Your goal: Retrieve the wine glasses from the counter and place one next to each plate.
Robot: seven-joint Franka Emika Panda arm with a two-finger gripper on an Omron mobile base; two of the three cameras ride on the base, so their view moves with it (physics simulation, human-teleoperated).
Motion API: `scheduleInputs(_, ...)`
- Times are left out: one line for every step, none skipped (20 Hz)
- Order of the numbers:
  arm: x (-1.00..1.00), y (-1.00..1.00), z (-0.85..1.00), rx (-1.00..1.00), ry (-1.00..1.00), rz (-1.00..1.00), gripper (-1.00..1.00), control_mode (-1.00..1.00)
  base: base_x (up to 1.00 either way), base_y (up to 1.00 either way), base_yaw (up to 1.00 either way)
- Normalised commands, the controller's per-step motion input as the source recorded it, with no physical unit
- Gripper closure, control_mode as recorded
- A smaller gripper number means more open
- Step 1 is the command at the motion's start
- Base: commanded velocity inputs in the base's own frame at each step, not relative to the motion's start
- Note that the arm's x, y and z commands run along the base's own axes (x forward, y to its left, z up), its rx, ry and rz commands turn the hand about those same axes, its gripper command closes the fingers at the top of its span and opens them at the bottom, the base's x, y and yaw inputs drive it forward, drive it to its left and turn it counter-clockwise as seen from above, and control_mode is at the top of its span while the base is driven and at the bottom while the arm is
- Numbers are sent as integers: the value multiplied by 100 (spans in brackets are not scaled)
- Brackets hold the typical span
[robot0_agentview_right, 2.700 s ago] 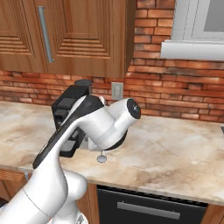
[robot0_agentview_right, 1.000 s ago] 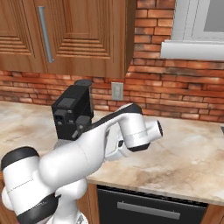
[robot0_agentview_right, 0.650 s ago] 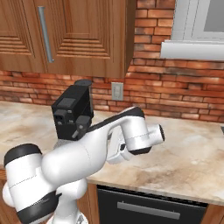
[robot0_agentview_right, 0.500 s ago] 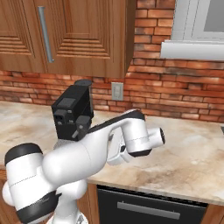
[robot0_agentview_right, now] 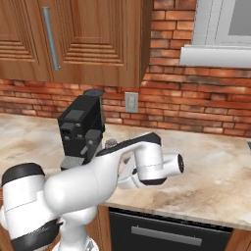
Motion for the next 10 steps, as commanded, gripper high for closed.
scheduleInputs(4, 0, -13, 3, 17, -12, -100, -100, 0, 0, 0)
scheduleInputs(11, 0, -10, 3, 19, -10, -100, -100, 0, 0, 0)
scheduleInputs(16, 0, -9, 4, 20, -8, -100, -100, 0, 0, 0)
scheduleInputs(19, 0, -11, 4, 20, -5, -100, -100, 0, 0, 0)
scheduleInputs(27, 0, -17, 7, 21, 0, -100, -100, 0, 0, 0)
scheduleInputs(29, 0, -21, 10, 21, 0, -100, -100, 0, 0, 0)
scheduleInputs(30, 0, -22, 12, 19, 0, -100, -100, 0, 0, 0)
scheduleInputs(29, 0, -24, 12, 16, 0, -100, -100, 0, 0, 0)
scheduleInputs(29, 0, -24, 13, 15, 0, -100, -100, 0, 0, 0)
scheduleInputs(33, 0, -25, 13, 15, 0, -100, -100, 0, 0, 0)
